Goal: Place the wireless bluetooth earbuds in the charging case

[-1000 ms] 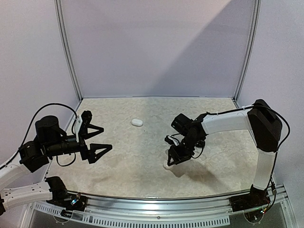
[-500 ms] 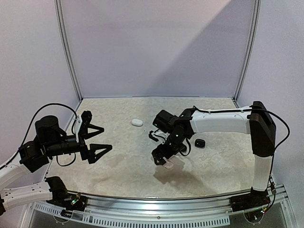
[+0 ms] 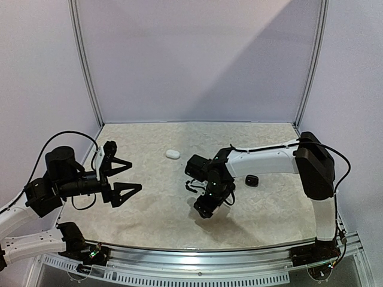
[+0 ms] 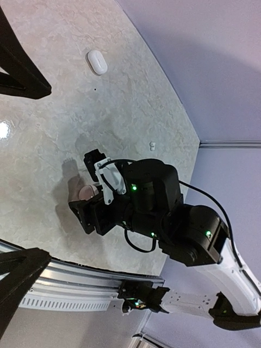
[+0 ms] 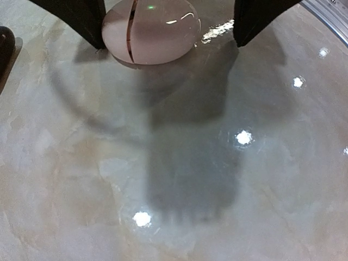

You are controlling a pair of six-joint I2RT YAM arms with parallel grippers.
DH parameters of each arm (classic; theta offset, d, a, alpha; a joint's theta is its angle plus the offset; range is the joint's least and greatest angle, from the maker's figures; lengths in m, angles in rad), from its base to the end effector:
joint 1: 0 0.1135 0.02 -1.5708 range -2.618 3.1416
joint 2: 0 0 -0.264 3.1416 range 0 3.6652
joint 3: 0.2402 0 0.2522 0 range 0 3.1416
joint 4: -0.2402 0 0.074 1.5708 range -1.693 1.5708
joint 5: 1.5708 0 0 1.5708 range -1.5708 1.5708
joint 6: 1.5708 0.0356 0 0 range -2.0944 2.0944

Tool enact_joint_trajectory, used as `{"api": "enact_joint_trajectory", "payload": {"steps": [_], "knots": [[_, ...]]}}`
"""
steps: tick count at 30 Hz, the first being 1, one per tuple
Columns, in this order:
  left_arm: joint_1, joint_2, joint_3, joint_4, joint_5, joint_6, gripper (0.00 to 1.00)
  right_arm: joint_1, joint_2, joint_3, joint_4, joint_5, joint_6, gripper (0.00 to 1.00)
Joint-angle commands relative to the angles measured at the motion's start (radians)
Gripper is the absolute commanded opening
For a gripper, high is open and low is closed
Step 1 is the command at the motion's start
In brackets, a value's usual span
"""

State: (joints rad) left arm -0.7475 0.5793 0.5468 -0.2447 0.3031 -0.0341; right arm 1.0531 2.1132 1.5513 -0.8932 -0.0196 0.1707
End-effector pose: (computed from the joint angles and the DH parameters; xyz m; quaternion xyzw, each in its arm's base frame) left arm 0.1026 -0.1096 0.2805 0.3607 0.7074 -0.3383 0.5049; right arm 0.2014 0.3550 0.1510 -0.4268 0.9024 0.0412 0.0417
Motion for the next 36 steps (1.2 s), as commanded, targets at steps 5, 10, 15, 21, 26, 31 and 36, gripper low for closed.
{"api": "enact_joint_trajectory", "payload": {"steps": [5, 10, 15, 21, 26, 31, 36], "knots": [[0.014, 0.009, -0.009, 0.009, 0.002, 0.008, 0.97, 0.003, 0.024, 0.027, -0.033, 0.014, -0.009, 0.54], [0.016, 0.022, -0.001, 0.003, -0.006, 0.017, 0.96, 0.003, 0.020, 0.027, -0.028, 0.014, -0.013, 0.35], [0.016, 0.057, 0.023, 0.004, -0.011, 0.054, 0.95, 0.003, 0.009, 0.029, -0.023, 0.015, -0.015, 0.51], [0.027, 0.179, 0.115, -0.120, -0.019, 0.218, 0.99, 0.004, -0.027, 0.049, -0.012, 0.031, -0.036, 0.99], [0.094, 0.426, 0.270, -0.287, 0.017, 0.476, 0.99, 0.000, -0.078, 0.128, -0.035, 0.085, -0.079, 0.99], [0.196, 0.776, 0.556, -0.507, 0.042, 0.772, 0.99, -0.051, -0.164, 0.184, -0.019, 0.152, -0.118, 0.99], [0.247, 1.189, 1.000, -0.746, 0.037, 0.953, 0.99, -0.182, -0.312, 0.060, 0.138, 0.193, -0.103, 0.99]]}}
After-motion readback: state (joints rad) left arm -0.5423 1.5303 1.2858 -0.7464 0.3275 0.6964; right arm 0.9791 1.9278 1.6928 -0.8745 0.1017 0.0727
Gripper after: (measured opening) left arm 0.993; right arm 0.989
